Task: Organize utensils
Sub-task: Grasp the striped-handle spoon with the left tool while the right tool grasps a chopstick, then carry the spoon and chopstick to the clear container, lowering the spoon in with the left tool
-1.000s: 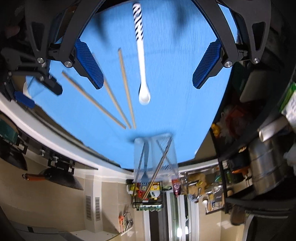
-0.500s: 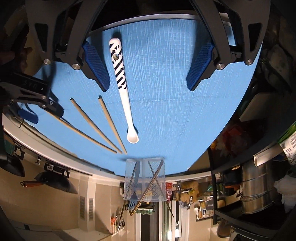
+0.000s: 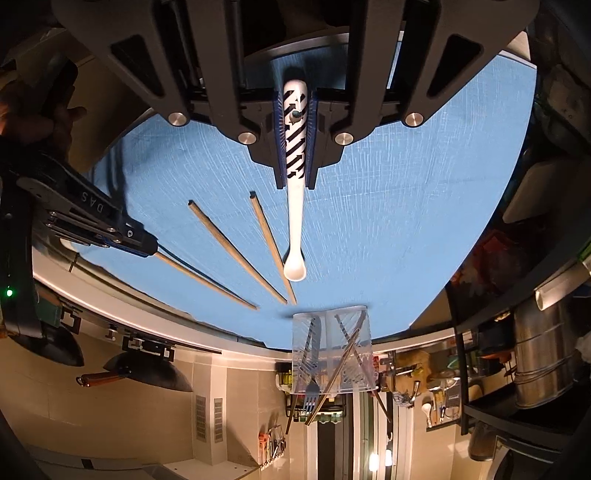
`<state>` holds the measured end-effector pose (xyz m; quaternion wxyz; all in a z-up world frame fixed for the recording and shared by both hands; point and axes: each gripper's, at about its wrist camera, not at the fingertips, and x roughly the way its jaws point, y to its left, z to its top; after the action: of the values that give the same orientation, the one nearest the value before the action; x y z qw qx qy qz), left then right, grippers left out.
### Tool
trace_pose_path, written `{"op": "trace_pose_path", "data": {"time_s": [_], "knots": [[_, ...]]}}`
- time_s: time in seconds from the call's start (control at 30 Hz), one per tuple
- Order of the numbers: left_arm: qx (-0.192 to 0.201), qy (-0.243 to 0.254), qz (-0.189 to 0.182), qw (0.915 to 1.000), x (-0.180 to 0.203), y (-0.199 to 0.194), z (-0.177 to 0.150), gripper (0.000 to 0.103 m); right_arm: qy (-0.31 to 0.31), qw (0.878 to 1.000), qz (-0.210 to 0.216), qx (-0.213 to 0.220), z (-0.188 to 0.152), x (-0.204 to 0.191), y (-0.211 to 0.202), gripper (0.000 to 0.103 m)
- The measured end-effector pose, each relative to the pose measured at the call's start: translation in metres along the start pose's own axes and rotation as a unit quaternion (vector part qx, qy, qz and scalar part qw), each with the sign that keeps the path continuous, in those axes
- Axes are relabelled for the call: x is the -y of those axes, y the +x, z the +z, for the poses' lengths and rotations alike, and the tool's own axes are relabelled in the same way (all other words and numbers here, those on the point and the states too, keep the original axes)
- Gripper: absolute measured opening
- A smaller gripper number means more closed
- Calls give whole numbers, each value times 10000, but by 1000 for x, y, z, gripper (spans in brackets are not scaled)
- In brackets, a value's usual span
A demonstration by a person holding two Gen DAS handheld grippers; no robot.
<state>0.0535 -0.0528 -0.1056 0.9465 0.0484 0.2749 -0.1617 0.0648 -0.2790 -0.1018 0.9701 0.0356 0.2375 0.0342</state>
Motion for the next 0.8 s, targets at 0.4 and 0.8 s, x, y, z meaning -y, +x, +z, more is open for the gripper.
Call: {"op": "trace_pose_path", "data": {"time_s": [0.4,0.8], "knots": [[806,26,-181,9966,-9,-37,70,9,-326,9980,39,533,63,-12,-24,5],[765,-113,-585,9953,-29,-18,144,5,-445,9974,-26,558,143,-21,-7,5]]}}
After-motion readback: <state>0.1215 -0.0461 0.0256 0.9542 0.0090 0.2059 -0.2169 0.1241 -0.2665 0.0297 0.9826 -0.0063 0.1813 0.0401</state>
